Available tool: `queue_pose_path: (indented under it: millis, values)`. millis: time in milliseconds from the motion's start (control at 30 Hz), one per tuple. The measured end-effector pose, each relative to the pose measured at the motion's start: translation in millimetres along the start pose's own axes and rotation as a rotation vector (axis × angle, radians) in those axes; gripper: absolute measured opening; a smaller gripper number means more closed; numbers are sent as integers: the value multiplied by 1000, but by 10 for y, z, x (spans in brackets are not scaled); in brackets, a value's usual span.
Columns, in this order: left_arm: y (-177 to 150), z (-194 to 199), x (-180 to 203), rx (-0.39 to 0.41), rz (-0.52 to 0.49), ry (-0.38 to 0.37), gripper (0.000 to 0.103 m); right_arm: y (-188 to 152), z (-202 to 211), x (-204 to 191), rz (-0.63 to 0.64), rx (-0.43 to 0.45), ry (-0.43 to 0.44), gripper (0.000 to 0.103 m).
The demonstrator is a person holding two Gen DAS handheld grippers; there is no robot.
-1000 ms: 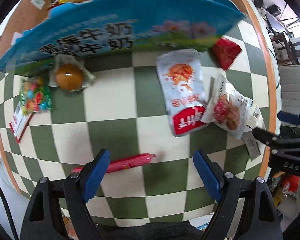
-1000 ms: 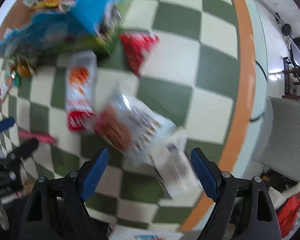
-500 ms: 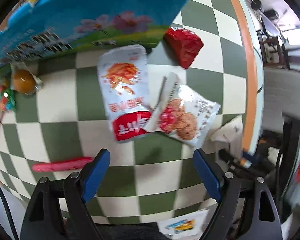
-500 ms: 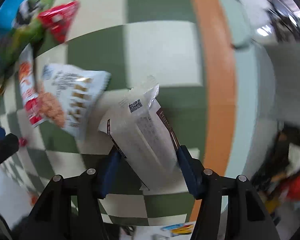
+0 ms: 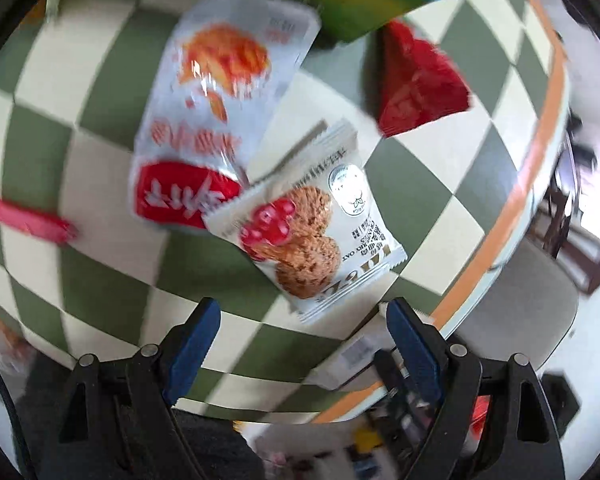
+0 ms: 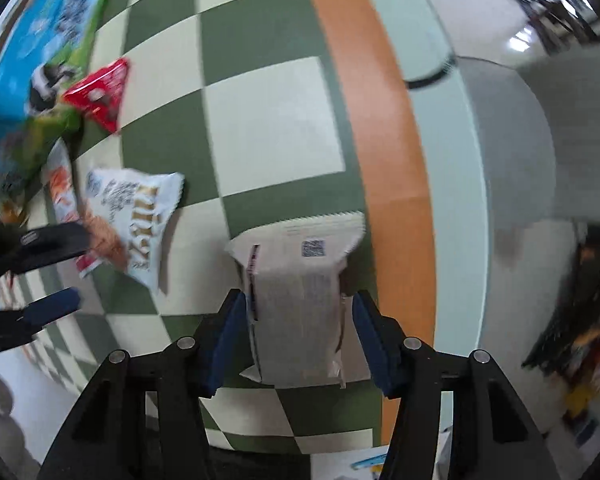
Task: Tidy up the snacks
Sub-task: 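Lift the white paper packet with right tool while left tool grasps the oat cookie packet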
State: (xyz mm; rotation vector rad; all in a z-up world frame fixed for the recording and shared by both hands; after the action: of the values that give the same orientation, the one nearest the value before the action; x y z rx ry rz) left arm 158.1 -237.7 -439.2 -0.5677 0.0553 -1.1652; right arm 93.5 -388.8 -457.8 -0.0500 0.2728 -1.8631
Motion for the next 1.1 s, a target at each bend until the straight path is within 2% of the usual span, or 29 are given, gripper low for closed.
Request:
queue_pose_path:
  millis: [133,300,433,567,667,833,867,933,967,1000,1100]
  values:
    - [88,-77,19,-8,96,-18,85,35,94,-120,74,8,16,58]
    - [192,-89,103,1,142,-20,85,136,141,-114,93,16,60,58]
    - [269,-186,160,-6,102,99,85,255,155,67,96,4,80,58]
    - [310,-213,81,1,23,216,85,387,95,253,84,-7,96,58]
    - [275,-142,-16,34,-79,324,85,389,117,336,78,-11,108,58]
    - [197,-113,-228,48,-224,413,85,233,12,328,65,-26,119,58]
    - [182,-98,-259,58,-259,443,85,215,5,337,61,-32,121,58]
    - [142,-28,-291,109,-355,552,85,183,-24,371,53,-46,118,59]
    - [116,19,-288,134,-394,576,85,166,-50,381,45,-58,120,59]
    - [85,64,-280,155,-428,590,85,150,-77,389,36,-67,123,59]
    - [-2,173,-170,200,-497,550,85,103,-163,312,28,-66,126,59]
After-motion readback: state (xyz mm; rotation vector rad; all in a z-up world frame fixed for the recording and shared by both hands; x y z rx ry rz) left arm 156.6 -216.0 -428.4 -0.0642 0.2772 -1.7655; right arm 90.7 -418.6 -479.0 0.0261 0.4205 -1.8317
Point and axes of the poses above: each gripper's, at about its wrist camera, not at the fingertips, and z roughly against the way its jaws point, x to its right, y to its top, the point moved 6 cm from there along -z, roughly the way its jaws point, and after that the axes turned 1 degree about -z, right-handed, at the moved point
